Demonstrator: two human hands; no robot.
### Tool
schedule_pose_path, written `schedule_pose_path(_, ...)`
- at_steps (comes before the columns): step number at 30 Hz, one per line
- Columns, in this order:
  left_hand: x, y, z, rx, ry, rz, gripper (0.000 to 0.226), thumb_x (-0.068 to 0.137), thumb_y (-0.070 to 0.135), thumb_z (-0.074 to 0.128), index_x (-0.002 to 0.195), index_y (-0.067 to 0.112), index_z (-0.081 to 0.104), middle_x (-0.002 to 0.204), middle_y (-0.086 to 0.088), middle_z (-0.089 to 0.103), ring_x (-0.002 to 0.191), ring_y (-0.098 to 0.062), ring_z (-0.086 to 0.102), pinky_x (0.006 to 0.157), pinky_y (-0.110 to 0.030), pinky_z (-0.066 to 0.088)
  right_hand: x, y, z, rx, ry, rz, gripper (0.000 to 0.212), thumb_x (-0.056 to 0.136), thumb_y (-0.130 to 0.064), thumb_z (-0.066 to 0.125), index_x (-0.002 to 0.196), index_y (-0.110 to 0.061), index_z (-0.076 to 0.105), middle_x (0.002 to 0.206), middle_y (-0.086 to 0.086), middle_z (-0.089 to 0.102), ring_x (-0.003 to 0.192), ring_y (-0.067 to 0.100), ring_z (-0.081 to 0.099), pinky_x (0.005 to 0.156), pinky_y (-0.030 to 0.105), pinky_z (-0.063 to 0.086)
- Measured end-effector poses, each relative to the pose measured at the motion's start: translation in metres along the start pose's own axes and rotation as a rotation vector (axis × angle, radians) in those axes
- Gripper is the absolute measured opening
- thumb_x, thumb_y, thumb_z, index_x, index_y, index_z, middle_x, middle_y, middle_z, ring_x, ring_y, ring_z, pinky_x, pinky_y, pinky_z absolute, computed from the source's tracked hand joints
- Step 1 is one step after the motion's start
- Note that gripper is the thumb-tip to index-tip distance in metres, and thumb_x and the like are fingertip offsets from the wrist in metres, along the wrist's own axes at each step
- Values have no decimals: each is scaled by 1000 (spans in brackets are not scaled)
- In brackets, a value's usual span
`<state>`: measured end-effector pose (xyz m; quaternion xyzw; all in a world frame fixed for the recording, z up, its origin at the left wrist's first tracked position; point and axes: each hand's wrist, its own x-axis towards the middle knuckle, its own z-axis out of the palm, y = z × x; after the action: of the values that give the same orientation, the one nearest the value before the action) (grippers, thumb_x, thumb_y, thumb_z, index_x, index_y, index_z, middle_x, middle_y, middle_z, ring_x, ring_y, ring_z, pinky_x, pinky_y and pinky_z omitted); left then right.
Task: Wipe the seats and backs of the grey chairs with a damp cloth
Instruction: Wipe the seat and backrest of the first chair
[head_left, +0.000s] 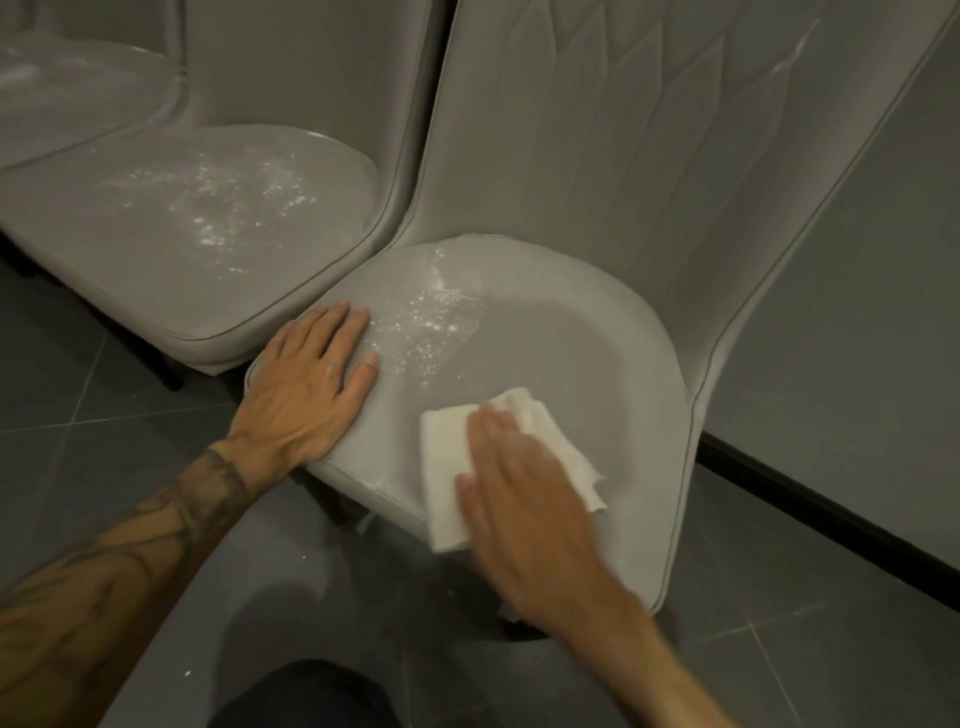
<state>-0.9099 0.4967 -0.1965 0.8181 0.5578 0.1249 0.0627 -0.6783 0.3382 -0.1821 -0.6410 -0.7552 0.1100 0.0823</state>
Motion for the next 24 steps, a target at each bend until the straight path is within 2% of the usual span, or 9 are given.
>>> schedule_pose_path(3,0,1,-1,-1,-13,-5,80,102,63,13,166,19,27,172,-7,28,160,-24,25,133,-44,14,14,-26,13,0,-3,-178,63,111,-44,16,165,-13,8,174,5,9,161,18,9,131,35,11)
schedule_pose_path(5,0,2,-2,-15,-8,-1,80,102,63,14,166,18,28,172,-7,29,159,-24,26,133,-44,15,21,-6,0,-15,-13,-185,63,111,-45,21,165,-13,12,173,6,13,160,19,13,131,32,10)
schedule_pose_path(7,0,2,-4,-24,-6,-7,79,102,62,16,166,17,28,172,-7,30,159,-25,27,132,-44,15,21,33,-16,-46,-23,-57,63,112,-45,19,165,-13,10,173,7,13,160,20,15,131,32,10)
schedule_pose_path(10,-1,5,-5,-14,-10,-25,77,103,60,18,166,17,29,171,-7,30,159,-24,27,133,-45,16,10,56,-22,-11,-14,137,64,111,-45,13,166,-14,2,175,4,3,161,18,3,132,36,9)
schedule_pose_path(12,-1,6,-6,-23,-16,-28,78,102,61,17,166,17,29,172,-7,30,159,-24,27,133,-44,15,4,20,-6,-66,-6,34,63,111,-42,7,165,-11,-5,174,8,-5,162,23,0,131,41,9)
schedule_pose_path(15,-1,3,-4,-40,-14,-24,78,102,61,17,166,18,28,172,-6,29,159,-23,26,132,-41,12,3,-36,19,-31,-19,-138,63,111,-42,11,165,-13,-4,174,6,-5,162,21,0,132,40,8)
schedule_pose_path(18,0,0,-1,-38,-8,-15,75,104,59,20,166,18,29,172,-6,30,159,-23,26,132,-41,13,0,-29,7,-68,-23,-175,62,112,-42,16,165,-16,-3,174,0,-8,161,15,-5,132,34,1)
schedule_pose_path(21,1,-1,-2,-40,-3,-6,74,105,57,20,166,16,29,172,-7,30,159,-24,26,133,-40,12,-37,17,-12,-76,54,-56,60,112,-40,27,165,-15,16,173,1,11,160,16,15,129,35,21)
schedule_pose_path(24,0,-1,-2,-40,16,2,72,106,55,21,165,13,30,171,-8,31,159,-25,27,133,-40,14,-50,23,-17,-51,-2,130,64,110,-46,16,166,-17,7,174,-2,5,161,12,7,131,36,18)
